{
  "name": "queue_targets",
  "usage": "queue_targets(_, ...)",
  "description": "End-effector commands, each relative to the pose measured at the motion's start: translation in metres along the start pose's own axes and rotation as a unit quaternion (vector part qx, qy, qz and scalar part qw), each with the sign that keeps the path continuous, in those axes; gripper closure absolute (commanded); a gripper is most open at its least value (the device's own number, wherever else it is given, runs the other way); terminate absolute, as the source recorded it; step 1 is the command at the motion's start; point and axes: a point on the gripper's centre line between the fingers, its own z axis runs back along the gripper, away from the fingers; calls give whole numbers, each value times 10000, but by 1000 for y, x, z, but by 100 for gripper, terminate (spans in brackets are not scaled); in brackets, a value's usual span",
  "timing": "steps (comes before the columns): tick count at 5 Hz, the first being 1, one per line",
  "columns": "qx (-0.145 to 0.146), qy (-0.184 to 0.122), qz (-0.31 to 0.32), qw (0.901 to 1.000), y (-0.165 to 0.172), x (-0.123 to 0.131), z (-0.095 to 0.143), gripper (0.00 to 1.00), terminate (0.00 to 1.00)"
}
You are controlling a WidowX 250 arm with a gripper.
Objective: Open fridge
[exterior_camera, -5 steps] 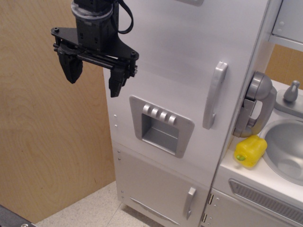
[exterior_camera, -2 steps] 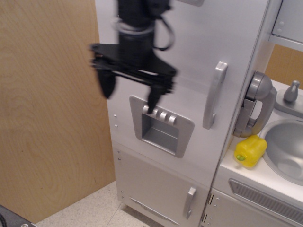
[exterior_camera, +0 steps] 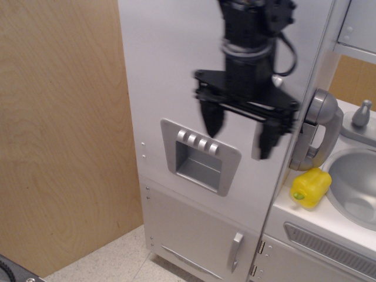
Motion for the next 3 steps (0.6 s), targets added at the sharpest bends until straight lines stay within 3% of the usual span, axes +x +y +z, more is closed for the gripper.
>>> queue_targets(1, -96, -586, 6, 9982, -20, 30, 8, 0, 0)
queue_targets(3, 124, -940, 170, 9953, -15, 53, 2, 0, 0)
